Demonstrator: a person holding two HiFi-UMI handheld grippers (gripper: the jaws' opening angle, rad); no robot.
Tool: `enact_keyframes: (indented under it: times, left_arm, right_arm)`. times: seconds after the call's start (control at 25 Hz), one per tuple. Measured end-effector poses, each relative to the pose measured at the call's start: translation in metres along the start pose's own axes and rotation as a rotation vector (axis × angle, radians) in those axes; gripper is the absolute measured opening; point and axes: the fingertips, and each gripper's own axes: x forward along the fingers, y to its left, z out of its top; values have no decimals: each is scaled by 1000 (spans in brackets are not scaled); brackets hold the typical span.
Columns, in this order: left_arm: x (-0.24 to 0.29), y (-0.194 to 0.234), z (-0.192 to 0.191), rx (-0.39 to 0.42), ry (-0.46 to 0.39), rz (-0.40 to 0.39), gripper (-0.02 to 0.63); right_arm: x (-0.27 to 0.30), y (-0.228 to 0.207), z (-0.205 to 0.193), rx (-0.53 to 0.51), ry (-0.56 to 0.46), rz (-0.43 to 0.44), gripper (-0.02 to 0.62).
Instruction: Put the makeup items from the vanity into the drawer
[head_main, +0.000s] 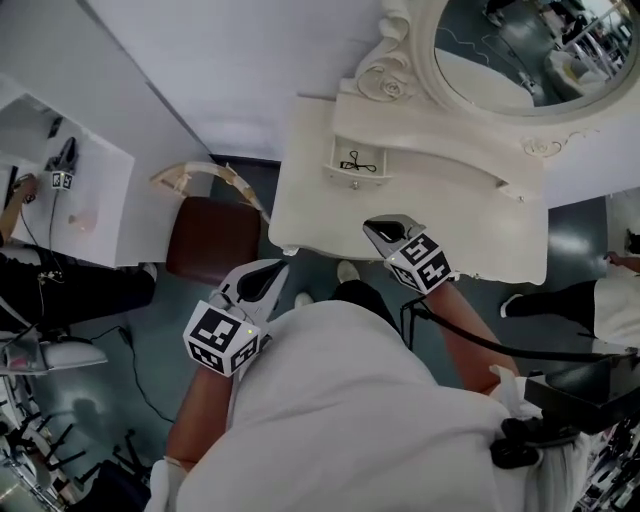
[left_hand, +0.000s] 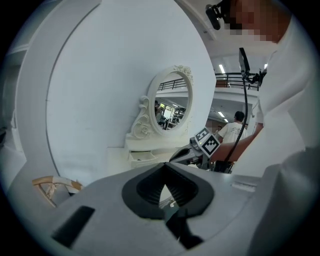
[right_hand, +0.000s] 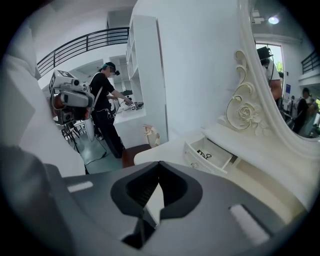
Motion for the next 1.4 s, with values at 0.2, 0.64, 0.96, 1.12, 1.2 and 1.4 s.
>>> enact_keyframes:
  times: [0.2, 0.64, 0.96, 1.12, 1.2, 1.4]
  left_arm:
    - [-6, -9, -14, 14, 14, -50, 2]
    - [-16, -37, -23, 38, 5, -126, 2]
    - [-36, -46, -37, 32, 4, -120, 2]
    - [-43, -49, -41, 30, 2, -115, 0]
    - [-45, -50, -44, 30, 1, -113, 2]
    - [-52, -50, -45, 31, 1, -108, 1]
  right_arm:
    - [-18, 39, -8, 28, -41, -13, 2]
    - [-52, 92, -17, 35, -87, -43, 2]
    - [-58, 120, -11, 7, -127, -47, 2]
    - [-60, 131, -8, 1, -142, -40, 0]
    - [-59, 135, -7, -4, -149, -35, 0]
    - [-58, 143, -2, -18, -159, -29, 0]
